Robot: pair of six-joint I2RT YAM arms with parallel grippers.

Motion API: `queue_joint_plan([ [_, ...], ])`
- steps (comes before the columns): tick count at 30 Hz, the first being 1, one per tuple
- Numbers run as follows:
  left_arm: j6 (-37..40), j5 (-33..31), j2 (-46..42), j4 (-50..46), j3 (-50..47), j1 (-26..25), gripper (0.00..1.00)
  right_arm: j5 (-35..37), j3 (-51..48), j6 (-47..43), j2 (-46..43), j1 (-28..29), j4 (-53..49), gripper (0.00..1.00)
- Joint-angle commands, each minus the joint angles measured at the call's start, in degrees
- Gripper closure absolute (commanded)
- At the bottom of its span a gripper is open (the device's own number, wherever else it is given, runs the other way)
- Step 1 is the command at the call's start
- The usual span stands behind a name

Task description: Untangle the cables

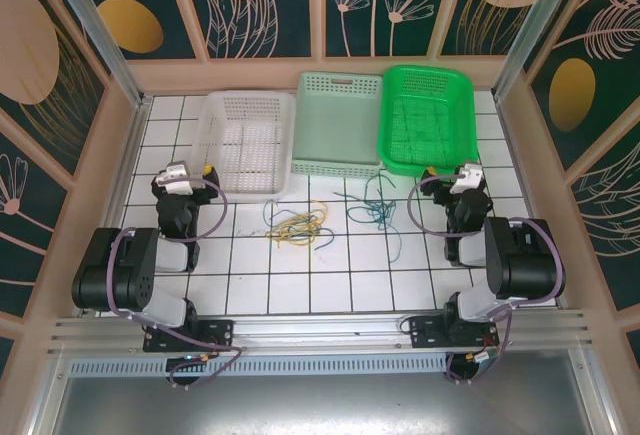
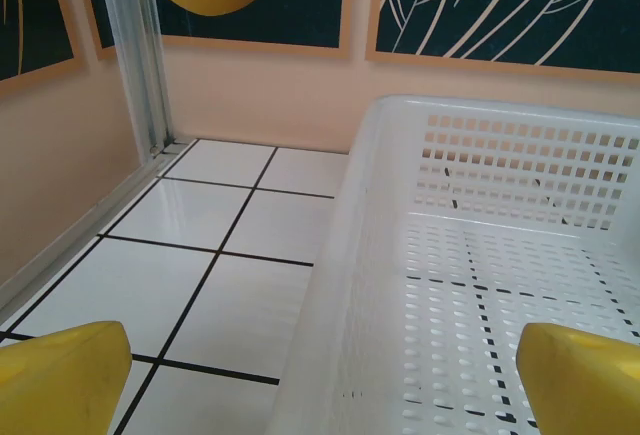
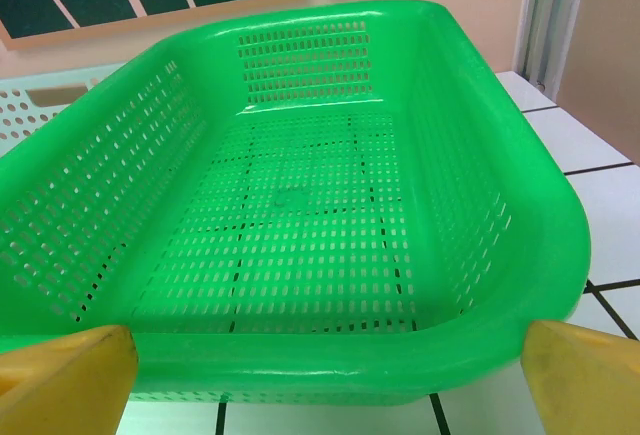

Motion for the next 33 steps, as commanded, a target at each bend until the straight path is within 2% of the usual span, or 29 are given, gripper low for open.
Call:
queue_joint_plan([
  [1,0.4,0.0,0.7,-0.6,0.6,0.2,0.01,-1.6,0.7,-0.8,0.6,0.1,0.6,0.01],
  [22,0.3,0.0,0.6,-0.7,0.6,0.2,0.01,-1.9,0.7,-0.7,0.6,-0.1,0.5,0.01],
  [27,0.1,-0.2,0.4,-0.4,0.3,0.2,0.01,-2.3,0.9,-0.7,0.5,-0.1,0.1,0.05],
  [30,0.3,0.3,-2.3,-5.0,1.7,0.3,0.01,-3.6,3.2,-1.3,-1.8,-0.1,-5.4,0.07],
  [33,0.2,1.5,-6.4,-14.5,4.6,0.2,0.01,-6.2,10.1,-1.6,-5.1,0.0,-22.4,0.1],
])
